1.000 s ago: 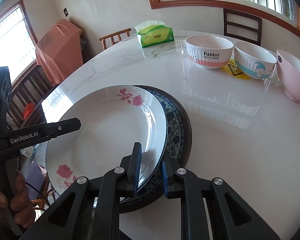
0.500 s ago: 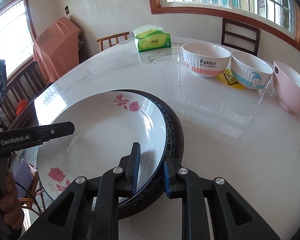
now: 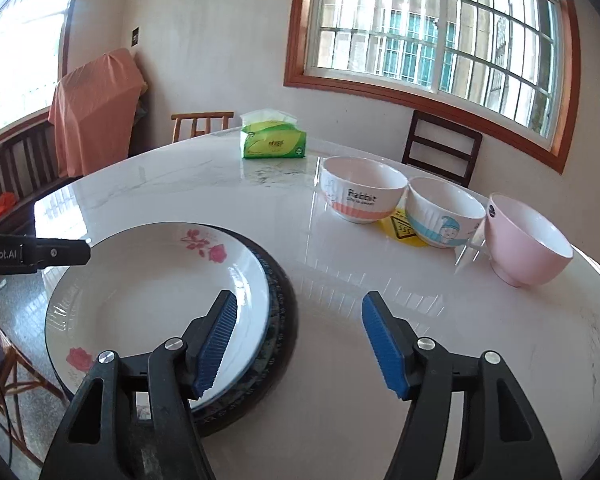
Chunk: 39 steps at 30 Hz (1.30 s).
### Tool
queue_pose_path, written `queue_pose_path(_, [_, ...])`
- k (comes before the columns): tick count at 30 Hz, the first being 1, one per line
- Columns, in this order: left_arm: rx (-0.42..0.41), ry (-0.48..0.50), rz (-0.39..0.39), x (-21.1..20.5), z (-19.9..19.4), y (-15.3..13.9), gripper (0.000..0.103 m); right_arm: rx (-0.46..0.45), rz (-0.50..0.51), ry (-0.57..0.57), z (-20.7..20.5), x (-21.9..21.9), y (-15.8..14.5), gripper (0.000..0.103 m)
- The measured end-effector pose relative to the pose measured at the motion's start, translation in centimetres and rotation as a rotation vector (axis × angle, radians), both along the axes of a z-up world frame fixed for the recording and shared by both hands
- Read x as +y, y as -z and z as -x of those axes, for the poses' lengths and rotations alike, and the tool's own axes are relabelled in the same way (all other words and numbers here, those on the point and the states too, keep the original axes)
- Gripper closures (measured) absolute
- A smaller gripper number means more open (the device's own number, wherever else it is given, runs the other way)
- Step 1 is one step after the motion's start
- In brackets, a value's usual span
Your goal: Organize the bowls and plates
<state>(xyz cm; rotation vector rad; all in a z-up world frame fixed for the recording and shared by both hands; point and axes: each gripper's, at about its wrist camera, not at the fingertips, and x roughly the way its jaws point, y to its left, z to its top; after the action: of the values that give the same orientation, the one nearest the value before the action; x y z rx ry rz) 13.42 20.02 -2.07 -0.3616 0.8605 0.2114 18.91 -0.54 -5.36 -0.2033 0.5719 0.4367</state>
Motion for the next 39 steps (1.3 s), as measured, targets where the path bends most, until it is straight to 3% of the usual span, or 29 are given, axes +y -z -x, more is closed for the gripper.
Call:
queue_pose_path(8, [0.003, 0.087, -0.027, -4.0, -0.3, -1.1, 0.065, 0.134, -0.094, 0.247, -2.9, -12.4, 1.1, 0.031])
queue_pose_path(13, [0.028, 0.199, -0.029, -8.6, -1.4, -1.8, 0.059, 0.253, -0.253, 0.393, -3.7, -20.7, 2.2, 0.031])
queue_pose_path(18, [0.074, 0.335, 0.003, -13.8, -3.7, -2.6, 0.058, 0.339, -0.437, 0.446, -3.1, -26.2, 3.4, 0.031])
queue_pose_path(20, [0.096, 0.393, 0.044, -15.9, -5.0, -3.0, 0.058, 0.368, -0.474, 0.436, -2.9, -27.2, 3.8, 0.039])
queue_pose_path(23, [0.125, 0.469, 0.113, -19.1, -7.1, -3.7, 0.058, 0.395, -0.474, 0.405, -3.0, -27.8, 4.1, 0.047])
queue_pose_path(28, [0.142, 0.507, 0.215, -23.3, -11.7, -5.3, 0.057, 0.386, -0.383, 0.367, -4.2, -29.0, 3.1, 0.047])
queue_pose_path(34, [0.169, 0.500, 0.353, -27.5, -18.4, -5.6, 0.053, 0.400, -0.335, 0.289, -10.8, -31.5, -1.8, 0.051])
queue_pose_path(39, [0.201, 0.409, 0.503, -28.6, -23.7, -3.7, 0.053, 0.403, -0.234, 0.242, -18.4, -31.4, -6.0, 0.052])
